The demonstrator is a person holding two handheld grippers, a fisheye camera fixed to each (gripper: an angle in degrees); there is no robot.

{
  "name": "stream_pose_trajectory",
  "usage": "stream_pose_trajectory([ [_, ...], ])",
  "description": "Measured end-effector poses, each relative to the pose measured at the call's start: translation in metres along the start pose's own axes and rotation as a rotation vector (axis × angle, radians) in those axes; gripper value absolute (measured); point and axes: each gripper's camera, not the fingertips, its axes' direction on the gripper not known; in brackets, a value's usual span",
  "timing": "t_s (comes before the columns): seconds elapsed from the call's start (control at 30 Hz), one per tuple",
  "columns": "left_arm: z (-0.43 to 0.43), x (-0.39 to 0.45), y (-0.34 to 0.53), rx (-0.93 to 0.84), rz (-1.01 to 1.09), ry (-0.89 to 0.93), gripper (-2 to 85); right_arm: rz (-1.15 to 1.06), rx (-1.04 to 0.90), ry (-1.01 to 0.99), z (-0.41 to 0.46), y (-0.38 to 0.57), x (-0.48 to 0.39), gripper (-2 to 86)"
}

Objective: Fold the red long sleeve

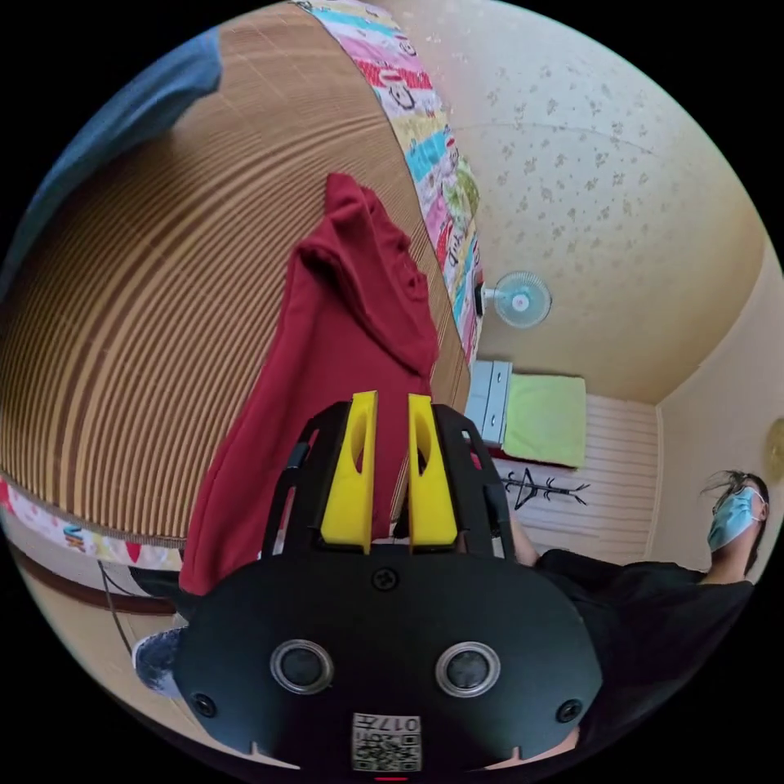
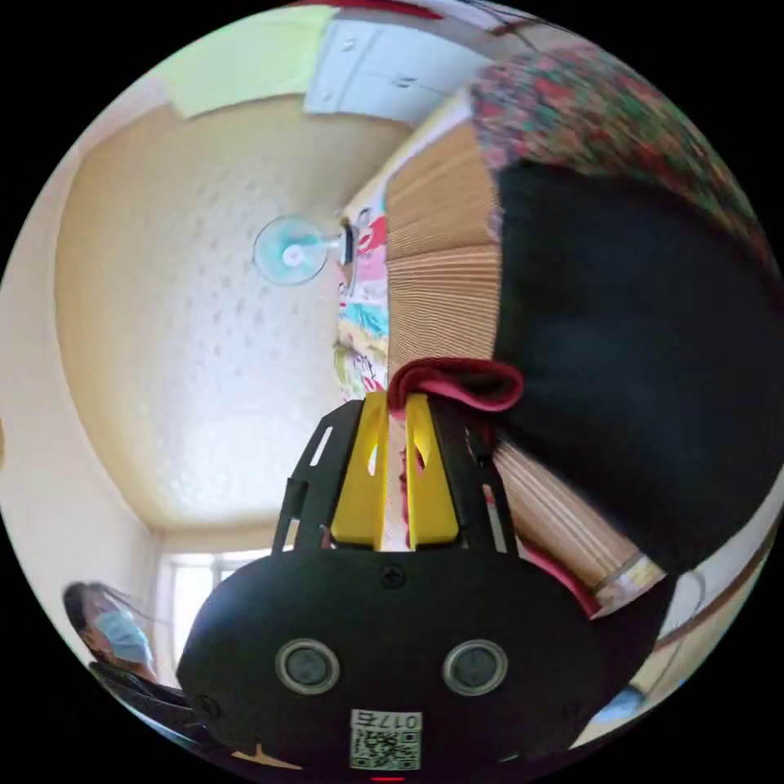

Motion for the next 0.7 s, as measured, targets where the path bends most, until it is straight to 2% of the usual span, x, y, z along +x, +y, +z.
stream_pose_trajectory([
  [0.03, -0.014, 0.0, 0.004, 0.021, -0.003, -0.008, 6.6, -0.082, -0.017, 0.029, 0.006, -0.006, -0.02, 2.9],
  [0.1, -0.031, 0.0, 0.008, 0.039, -0.004, -0.035, 6.6, -0.402, -0.112, 0.075, 0.049, -0.012, -0.104, 2.7],
  [0.2, -0.05, 0.006, 0.015, 0.039, 0.01, -0.081, 6.6, -0.697, -0.286, -0.024, 0.133, 0.031, -0.191, 2.8],
  [0.37, -0.047, 0.014, 0.035, 0.047, -0.013, -0.093, 6.6, -0.882, -0.622, -0.265, 0.301, 0.194, -0.252, 3.5],
  [0.47, -0.034, 0.013, 0.047, 0.059, -0.048, -0.075, 6.6, -0.816, -0.839, -0.312, 0.407, 0.314, -0.223, 5.1],
  [0.57, -0.027, 0.007, 0.058, 0.075, -0.091, -0.055, 6.9, -0.66, -1.088, -0.177, 0.482, 0.398, -0.14, 4.9],
  [0.7, -0.036, -0.004, 0.066, 0.072, -0.101, -0.075, 7.6, -0.551, -1.235, 0.096, 0.476, 0.419, -0.016, 3.3],
])
